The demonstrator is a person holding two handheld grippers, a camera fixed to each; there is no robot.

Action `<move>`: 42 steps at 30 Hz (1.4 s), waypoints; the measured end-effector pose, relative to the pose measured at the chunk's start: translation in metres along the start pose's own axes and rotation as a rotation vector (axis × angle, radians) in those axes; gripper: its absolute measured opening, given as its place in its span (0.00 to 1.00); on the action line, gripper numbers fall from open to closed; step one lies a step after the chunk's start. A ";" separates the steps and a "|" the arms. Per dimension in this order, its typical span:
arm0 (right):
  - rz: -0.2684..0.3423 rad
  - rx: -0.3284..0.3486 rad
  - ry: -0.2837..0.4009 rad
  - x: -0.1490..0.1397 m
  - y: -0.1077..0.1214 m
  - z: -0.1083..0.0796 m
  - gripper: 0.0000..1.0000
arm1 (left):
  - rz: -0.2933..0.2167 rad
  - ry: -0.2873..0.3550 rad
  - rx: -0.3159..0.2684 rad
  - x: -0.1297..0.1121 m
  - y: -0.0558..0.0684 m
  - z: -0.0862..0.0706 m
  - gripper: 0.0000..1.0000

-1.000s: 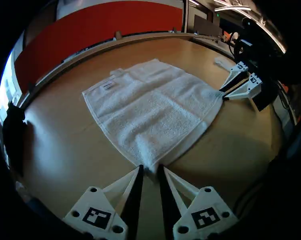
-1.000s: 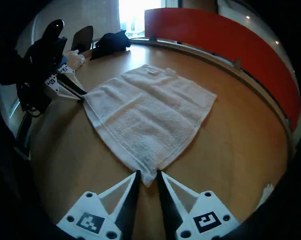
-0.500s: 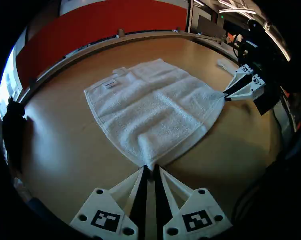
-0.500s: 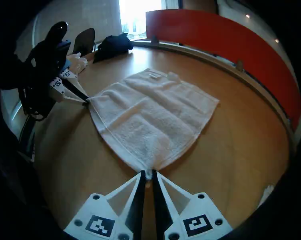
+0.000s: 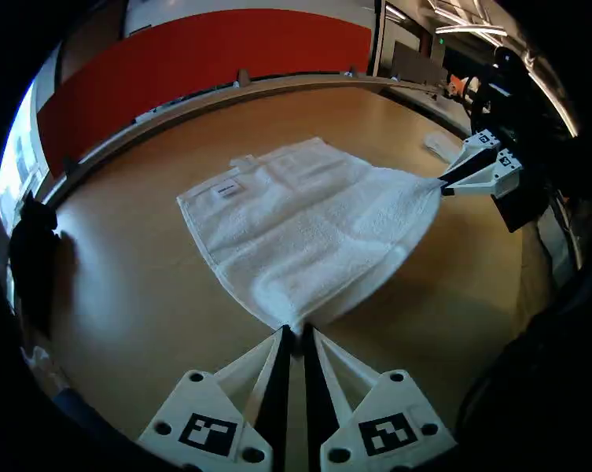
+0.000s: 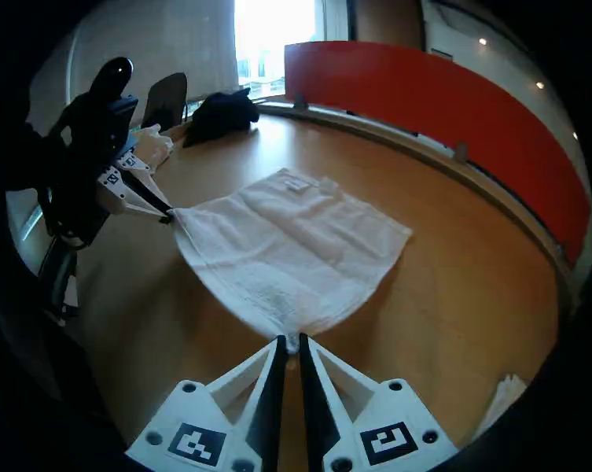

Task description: Fold towel

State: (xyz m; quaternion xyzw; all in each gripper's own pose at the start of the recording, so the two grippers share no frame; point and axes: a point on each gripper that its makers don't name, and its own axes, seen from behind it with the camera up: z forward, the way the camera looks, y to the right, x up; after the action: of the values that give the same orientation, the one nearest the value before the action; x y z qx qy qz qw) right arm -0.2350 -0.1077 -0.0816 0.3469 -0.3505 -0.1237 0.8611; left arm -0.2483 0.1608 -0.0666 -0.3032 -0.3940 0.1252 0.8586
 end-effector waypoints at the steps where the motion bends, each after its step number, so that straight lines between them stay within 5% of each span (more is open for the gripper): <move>1: 0.000 0.001 0.003 0.002 -0.001 -0.002 0.13 | -0.001 -0.001 0.001 0.001 0.000 -0.003 0.11; 21: -0.005 0.004 0.057 0.032 -0.014 -0.045 0.12 | -0.046 0.011 -0.016 0.022 0.013 -0.057 0.11; 42: -0.023 0.016 0.063 0.042 -0.025 -0.072 0.13 | -0.083 -0.006 -0.046 0.021 0.033 -0.091 0.11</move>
State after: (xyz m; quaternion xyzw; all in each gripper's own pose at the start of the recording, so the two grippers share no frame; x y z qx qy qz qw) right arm -0.1538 -0.1085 -0.1143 0.3614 -0.3201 -0.1200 0.8675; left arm -0.1659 0.1575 -0.1203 -0.3057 -0.4118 0.0813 0.8546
